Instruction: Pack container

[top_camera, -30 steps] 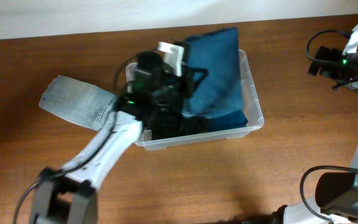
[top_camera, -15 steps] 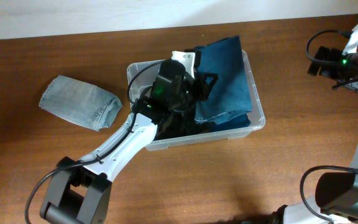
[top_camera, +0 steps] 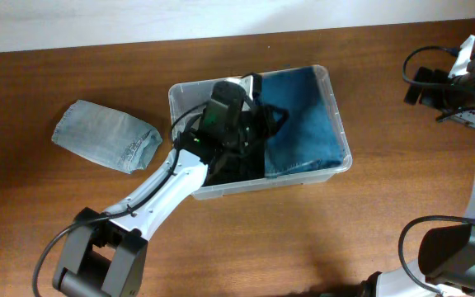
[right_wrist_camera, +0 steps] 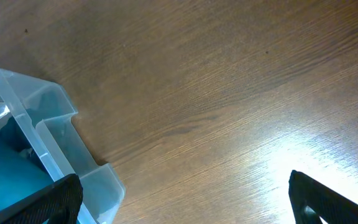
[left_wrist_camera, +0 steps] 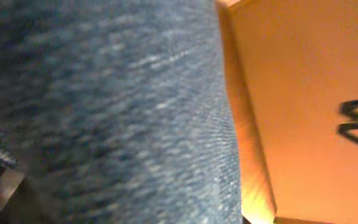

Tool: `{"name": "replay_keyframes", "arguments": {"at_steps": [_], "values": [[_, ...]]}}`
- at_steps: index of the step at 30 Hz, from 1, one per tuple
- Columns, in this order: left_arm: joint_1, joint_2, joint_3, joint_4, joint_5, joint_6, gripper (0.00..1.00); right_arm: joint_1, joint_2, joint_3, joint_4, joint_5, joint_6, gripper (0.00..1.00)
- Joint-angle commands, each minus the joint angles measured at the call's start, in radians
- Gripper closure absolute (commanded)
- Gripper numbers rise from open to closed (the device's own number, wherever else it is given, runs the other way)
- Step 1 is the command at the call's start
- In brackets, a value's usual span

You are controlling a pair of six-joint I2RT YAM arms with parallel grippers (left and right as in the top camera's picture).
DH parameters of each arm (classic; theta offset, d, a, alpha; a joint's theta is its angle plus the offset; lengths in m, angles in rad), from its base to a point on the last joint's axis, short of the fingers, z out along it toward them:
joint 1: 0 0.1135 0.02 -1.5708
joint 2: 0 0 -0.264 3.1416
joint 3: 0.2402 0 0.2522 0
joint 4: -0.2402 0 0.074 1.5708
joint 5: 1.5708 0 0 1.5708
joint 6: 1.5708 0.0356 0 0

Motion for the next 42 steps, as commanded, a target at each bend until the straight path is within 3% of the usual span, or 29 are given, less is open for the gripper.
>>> {"name": "replay_keyframes", "arguments": {"at_steps": [1,3,5,6,10,14,23,29,32,34,35,37,42], "values": [[0.005,-0.021,0.047,-0.084,0.065,-0.003,1.0,-0.002,-0.019,-0.006,0.004,0.009,0.008,0.02],[0.005,-0.021,0.046,-0.098,0.063,0.032,0.99,-0.002,-0.019,-0.006,0.004,0.009,0.008,0.01],[0.005,-0.021,0.046,-0.096,0.063,0.035,0.84,-0.002,-0.019,-0.006,0.004,0.009,0.008,0.02],[0.008,-0.021,0.046,-0.09,0.063,0.035,0.57,-0.002,-0.019,-0.006,0.003,0.009,0.008,0.01],[0.023,-0.021,0.047,-0.102,0.064,0.069,0.01,-0.002,-0.019,-0.006,0.004,0.009,0.008,0.02],[0.062,-0.021,0.047,-0.158,0.039,0.107,0.0,-0.002,-0.019,-0.006,0.003,0.009,0.008,0.01],[0.255,-0.024,0.058,-0.28,0.006,0.321,0.0,-0.002,-0.019,-0.006,0.004,0.009,0.008,0.02],[0.259,-0.051,0.133,-0.287,0.144,0.488,0.01,-0.002,-0.019,-0.006,0.012,0.009,0.008,0.02],[0.209,-0.079,0.155,-0.296,0.092,0.6,0.35,-0.002,-0.019,-0.006,0.011,0.008,0.008,0.02],[0.165,-0.079,0.154,-0.322,0.039,0.644,0.77,-0.002,-0.019,-0.006,0.012,0.009,0.008,0.01],[0.143,-0.076,0.154,-0.338,0.014,0.661,0.88,-0.002,-0.019,-0.006,0.012,0.009,0.008,0.01],[0.086,-0.061,0.154,-0.37,-0.054,0.706,0.96,-0.002,-0.019,-0.006,0.012,0.008,0.008,0.02],[-0.016,0.022,0.154,-0.366,-0.094,0.729,0.99,-0.002,-0.019,-0.006,0.011,0.009,0.008,0.02]]}}
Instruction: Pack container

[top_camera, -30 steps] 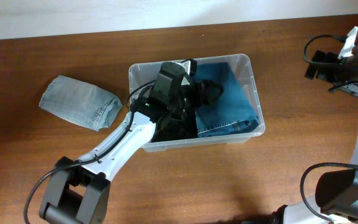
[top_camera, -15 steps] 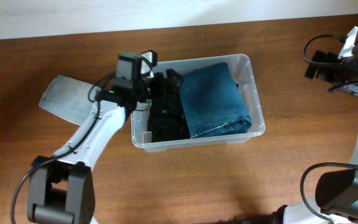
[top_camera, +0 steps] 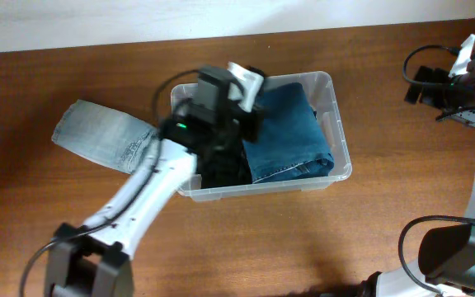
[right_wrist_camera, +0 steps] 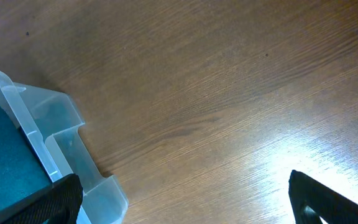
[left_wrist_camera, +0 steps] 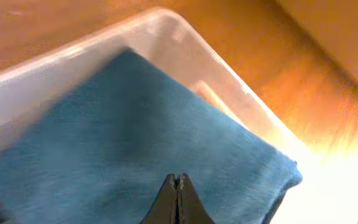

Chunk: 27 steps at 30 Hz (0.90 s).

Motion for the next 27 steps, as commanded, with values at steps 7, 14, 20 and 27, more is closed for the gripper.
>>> {"name": "replay_keyframes", "arguments": {"at_steps": [7,14,20,27], "values": [[-0.095,0.225,0.009,0.106,0.01,0.066,0.99,-0.002,-0.019,-0.006,0.002,0.008,0.008,0.02],[-0.103,0.329,0.009,0.068,0.225,0.032,0.99,-0.002,-0.019,-0.006,0.002,0.008,0.008,0.02],[-0.085,0.328,0.011,-0.016,0.094,0.021,0.97,-0.002,-0.019,-0.006,0.002,0.008,0.008,0.02],[0.01,0.218,0.09,-0.081,0.093,0.037,0.32,-0.002,-0.019,-0.006,0.002,0.008,0.008,0.02]]}}
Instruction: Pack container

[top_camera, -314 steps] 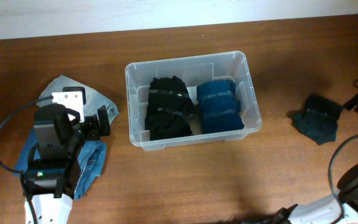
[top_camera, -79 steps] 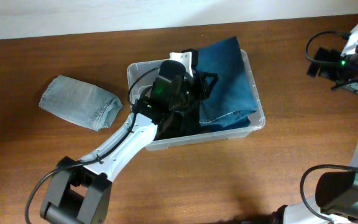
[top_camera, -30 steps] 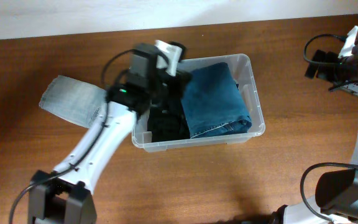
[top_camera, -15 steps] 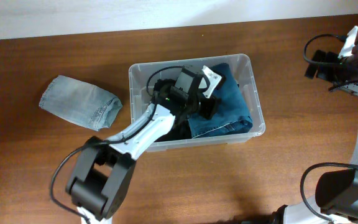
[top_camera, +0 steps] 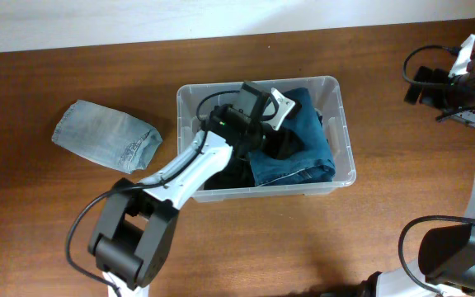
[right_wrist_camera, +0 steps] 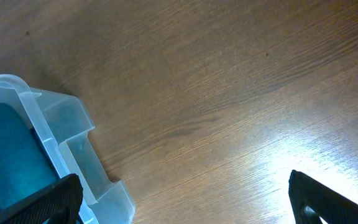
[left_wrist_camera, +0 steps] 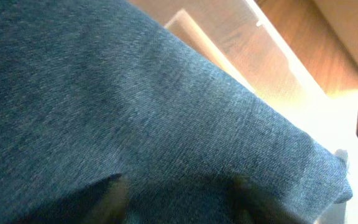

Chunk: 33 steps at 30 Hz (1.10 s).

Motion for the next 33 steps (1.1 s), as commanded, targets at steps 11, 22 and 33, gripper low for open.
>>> {"name": "replay_keyframes", "arguments": {"at_steps": [11,22,33], "values": [[0.6,-0.401,0.034,-0.41,-0.38,-0.142,0.01,-0.002,-0.019,-0.006,0.002,0.008,0.007,0.02],[1.059,-0.272,-0.196,-0.371,-0.073,-0.34,0.01,-0.002,-0.019,-0.006,0.003,-0.014,0.007,0.02],[1.067,-0.025,-0.238,-0.206,0.005,-0.34,0.01,-0.002,-0.019,-0.006,0.002,-0.014,0.004,0.02]]}}
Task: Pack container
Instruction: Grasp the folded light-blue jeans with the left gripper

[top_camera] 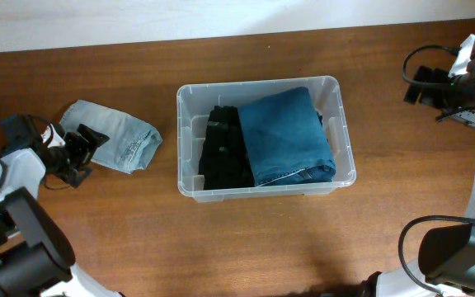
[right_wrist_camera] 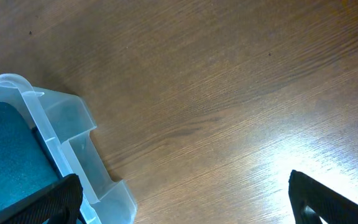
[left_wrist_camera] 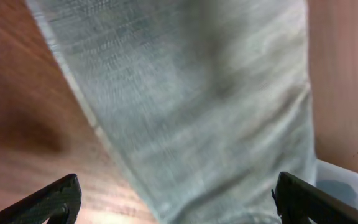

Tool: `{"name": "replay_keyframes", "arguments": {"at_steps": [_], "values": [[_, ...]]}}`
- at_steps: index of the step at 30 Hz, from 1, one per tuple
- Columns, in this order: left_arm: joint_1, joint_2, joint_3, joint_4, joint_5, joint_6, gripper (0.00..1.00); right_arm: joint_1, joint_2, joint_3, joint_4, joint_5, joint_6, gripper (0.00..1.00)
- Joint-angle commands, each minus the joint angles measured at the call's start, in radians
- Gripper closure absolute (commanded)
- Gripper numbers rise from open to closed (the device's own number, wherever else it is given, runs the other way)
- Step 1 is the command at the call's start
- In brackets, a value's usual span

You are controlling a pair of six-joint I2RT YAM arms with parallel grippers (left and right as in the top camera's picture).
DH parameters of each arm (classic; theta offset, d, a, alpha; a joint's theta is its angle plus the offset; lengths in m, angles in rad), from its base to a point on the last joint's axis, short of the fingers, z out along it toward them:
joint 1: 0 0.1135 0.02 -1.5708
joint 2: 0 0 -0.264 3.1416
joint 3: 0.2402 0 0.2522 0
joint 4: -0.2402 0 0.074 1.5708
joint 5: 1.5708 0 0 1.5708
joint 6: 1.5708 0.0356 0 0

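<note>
A clear plastic container (top_camera: 336,87) stands mid-table, holding a black garment (top_camera: 225,153) on its left side and folded dark blue jeans (top_camera: 287,136) on its right. A folded light denim piece (top_camera: 118,136) lies on the wood to the left of the container. My left gripper (top_camera: 87,153) is at that piece's left end, open, the cloth (left_wrist_camera: 197,93) filling its wrist view between the fingertips (left_wrist_camera: 48,202). My right gripper (top_camera: 417,87) hovers open at the far right, over bare wood, with the container's corner (right_wrist_camera: 61,149) at the left of its view.
Brown wooden table (top_camera: 402,214) all round. A white wall edge runs along the back. The right arm's cables and base sit at the right edge. A corner of the container (left_wrist_camera: 347,180) shows in the left wrist view.
My left gripper has left the container, where it was against the blue jeans, and now stands open at the left end of the light denim piece. The right arm has not moved.
At first my left gripper was down in the container by the blue jeans. Then it was above the jeans, shut, with the container shifted slightly. Then it lay on the jeans again. Now the jeans lie flat in the container and the gripper is at the light denim.
</note>
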Motion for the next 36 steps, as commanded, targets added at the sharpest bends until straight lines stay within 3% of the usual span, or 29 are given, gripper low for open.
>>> {"name": "replay_keyframes", "arguments": {"at_steps": [1,10,12,15,16,18,20,22,27,36], "values": [[0.0,0.061,-0.001,0.031,0.041,-0.022,0.0,-0.002,-0.019,-0.006,0.002,-0.005,0.005,0.02],[-0.01,0.122,-0.001,0.115,0.038,-0.022,0.01,-0.002,-0.019,-0.006,0.002,-0.005,0.005,0.02],[-0.019,0.124,-0.001,0.126,0.037,-0.022,0.07,-0.002,-0.019,-0.006,0.002,-0.005,0.005,0.02],[-0.027,0.124,-0.001,0.13,0.042,-0.022,0.36,-0.002,-0.019,-0.006,0.0,-0.005,0.005,0.02],[-0.029,0.124,-0.001,0.129,0.042,-0.021,0.58,-0.002,-0.019,-0.006,-0.003,-0.005,0.005,0.02],[-0.029,0.124,-0.001,0.13,0.042,-0.014,0.85,-0.002,-0.019,-0.006,-0.005,-0.005,0.005,0.02],[-0.029,0.124,-0.001,0.134,0.042,-0.005,0.95,-0.002,-0.019,-0.006,-0.006,-0.005,0.005,0.02],[-0.029,0.122,-0.001,0.133,0.045,0.019,1.0,-0.002,-0.019,-0.006,-0.006,-0.005,0.005,0.02],[-0.029,0.072,0.001,0.137,0.122,0.046,1.0,-0.002,-0.019,-0.006,-0.006,-0.005,0.005,0.02],[-0.059,-0.267,0.001,0.135,0.174,0.087,1.0,-0.002,-0.019,-0.006,-0.006,-0.005,0.005,0.02]]}}
